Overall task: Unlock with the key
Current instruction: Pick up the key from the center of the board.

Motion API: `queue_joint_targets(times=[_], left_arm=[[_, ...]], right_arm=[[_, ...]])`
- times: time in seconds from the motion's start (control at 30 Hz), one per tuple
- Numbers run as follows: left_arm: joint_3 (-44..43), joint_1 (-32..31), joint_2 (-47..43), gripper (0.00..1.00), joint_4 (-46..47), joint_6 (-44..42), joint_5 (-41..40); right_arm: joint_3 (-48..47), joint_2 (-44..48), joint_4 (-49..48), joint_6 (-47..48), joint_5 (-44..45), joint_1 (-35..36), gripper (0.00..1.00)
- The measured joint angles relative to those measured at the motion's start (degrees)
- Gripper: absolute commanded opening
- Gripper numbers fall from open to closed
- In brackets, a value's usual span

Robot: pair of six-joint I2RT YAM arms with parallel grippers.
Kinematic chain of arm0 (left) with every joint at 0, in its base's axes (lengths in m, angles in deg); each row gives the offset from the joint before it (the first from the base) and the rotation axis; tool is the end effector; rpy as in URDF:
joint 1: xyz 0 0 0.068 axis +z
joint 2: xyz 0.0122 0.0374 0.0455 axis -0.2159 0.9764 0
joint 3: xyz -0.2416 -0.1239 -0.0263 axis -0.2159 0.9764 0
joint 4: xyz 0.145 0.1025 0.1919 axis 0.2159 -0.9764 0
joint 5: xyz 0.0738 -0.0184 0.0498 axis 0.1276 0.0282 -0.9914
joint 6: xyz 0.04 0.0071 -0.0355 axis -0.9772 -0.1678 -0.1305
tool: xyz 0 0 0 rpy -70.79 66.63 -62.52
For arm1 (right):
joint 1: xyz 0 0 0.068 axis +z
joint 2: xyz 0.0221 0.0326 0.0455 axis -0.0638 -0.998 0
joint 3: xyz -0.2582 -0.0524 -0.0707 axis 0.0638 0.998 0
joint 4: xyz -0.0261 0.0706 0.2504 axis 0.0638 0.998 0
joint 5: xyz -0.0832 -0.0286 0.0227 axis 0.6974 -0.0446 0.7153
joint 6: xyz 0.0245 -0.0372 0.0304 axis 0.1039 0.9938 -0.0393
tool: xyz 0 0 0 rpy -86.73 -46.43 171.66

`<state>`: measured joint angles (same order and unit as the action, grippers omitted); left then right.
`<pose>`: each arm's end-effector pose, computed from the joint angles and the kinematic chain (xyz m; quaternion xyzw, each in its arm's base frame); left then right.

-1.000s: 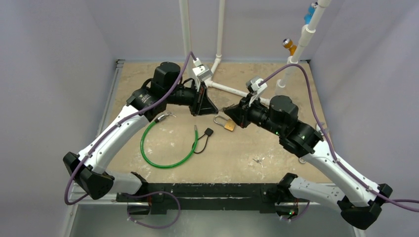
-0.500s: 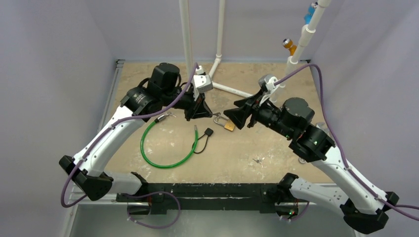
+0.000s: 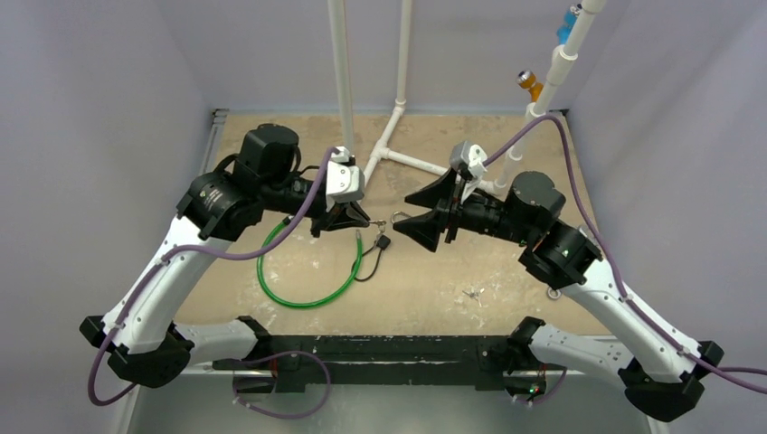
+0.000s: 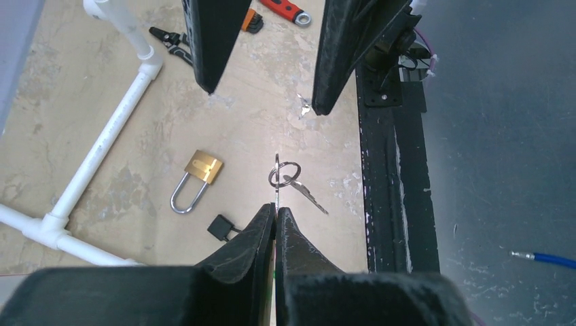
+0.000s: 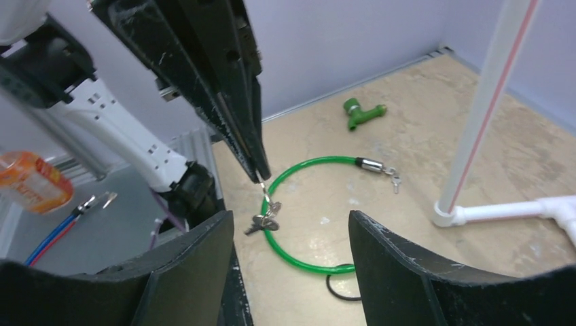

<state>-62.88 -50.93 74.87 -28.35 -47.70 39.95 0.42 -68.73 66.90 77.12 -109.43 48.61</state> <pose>0.1496 -0.1497 0.4595 0.5790 0.6035 -0.3689 0.4057 0.1259 0.1453 0.4418 -0.3372 0.6240 0.4458 0.5461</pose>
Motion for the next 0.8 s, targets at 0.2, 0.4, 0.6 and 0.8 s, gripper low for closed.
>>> queue_joint_targets(times=[0.2,0.4,0.6,0.8], left_arm=[[-0.5,-0.1,-0.4,0.00,-1.5,-0.8,0.7],[-0.5,-0.4,-0.5,0.00,-1.8,-0.8,1.1],[-0.5,-0.7,-0.6,0.00,-1.8,-0.8,1.1],[-0.5,-0.7,-0.8,0.00,-1.7,-0.6,1.1]], right_arm=[[2.8,-0.1,-5.5,-0.4,-7.0,-0.1,0.55],[2.8,-3.0,-11.1,-1.5,-12.2,-0.1,0.53],[3.5,-5.0,-13.3,-2.0,-14.0,-0.1,0.39],[3.9,-5.5,-13.9,-1.9,-14.4,-0.1,0.43]])
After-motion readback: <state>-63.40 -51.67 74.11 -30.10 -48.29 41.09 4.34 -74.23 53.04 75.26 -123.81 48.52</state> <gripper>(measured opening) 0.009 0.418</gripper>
